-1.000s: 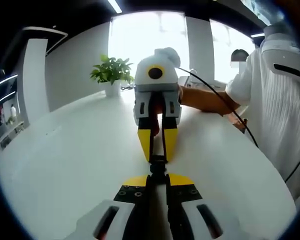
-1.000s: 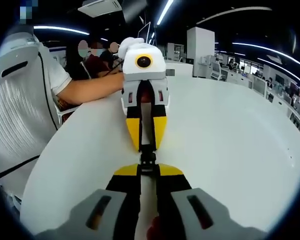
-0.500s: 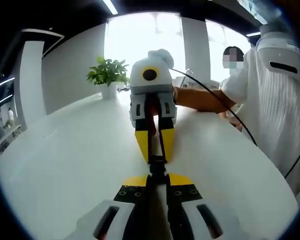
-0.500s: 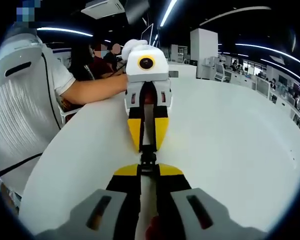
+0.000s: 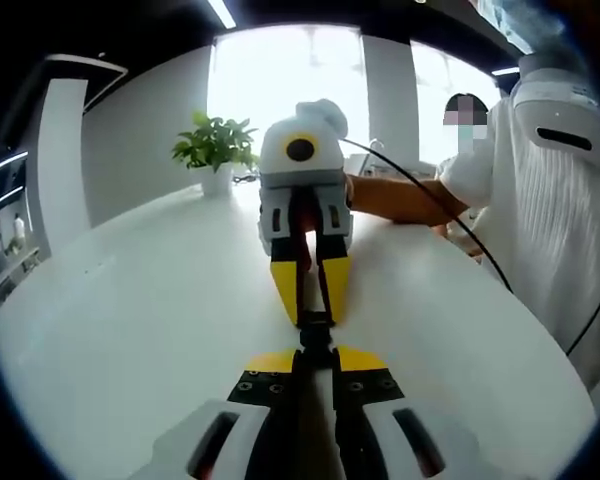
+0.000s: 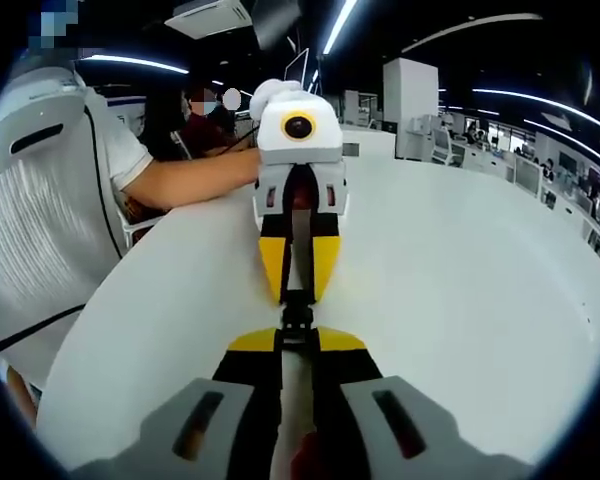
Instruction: Snap the two parts of the plastic buckle together until the buckle closes and remains connected.
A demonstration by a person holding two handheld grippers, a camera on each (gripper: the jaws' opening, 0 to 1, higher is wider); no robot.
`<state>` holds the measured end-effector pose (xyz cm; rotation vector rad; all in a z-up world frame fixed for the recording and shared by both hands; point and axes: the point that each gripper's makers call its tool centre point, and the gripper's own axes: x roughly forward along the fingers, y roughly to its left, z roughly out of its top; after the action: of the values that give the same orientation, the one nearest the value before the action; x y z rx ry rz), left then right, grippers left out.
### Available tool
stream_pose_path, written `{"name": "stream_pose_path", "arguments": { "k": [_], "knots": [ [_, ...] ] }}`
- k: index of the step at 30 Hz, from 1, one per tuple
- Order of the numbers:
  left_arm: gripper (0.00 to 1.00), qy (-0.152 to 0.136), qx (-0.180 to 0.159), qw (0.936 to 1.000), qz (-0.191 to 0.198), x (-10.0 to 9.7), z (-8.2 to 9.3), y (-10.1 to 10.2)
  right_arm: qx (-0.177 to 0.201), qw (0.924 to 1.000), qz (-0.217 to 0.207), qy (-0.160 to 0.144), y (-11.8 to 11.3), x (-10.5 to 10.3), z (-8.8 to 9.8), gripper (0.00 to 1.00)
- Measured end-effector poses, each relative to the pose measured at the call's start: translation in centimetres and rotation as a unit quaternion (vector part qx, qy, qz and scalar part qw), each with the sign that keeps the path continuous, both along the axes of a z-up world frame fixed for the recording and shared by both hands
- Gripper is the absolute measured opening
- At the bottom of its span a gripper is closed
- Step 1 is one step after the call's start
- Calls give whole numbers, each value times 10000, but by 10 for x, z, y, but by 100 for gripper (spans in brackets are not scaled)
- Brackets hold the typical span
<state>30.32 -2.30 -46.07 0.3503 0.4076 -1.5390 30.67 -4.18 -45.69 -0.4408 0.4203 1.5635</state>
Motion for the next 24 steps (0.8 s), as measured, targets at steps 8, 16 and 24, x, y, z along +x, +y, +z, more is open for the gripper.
{"name": "stream_pose_path", "arguments": {
  "k": [8, 16, 24],
  "knots": [
    [10, -9, 25, 10000, -4, -1, 0, 0, -5, 10000, 15, 9, 2, -1, 0, 9],
    [10, 39, 78, 10000, 8, -3, 0, -1, 20, 10000, 13, -44, 9, -2, 7, 10],
    [10, -81, 85, 9999, 86, 0, 0, 3, 24, 9999, -58, -120, 7, -1, -1, 10]
  ]
}}
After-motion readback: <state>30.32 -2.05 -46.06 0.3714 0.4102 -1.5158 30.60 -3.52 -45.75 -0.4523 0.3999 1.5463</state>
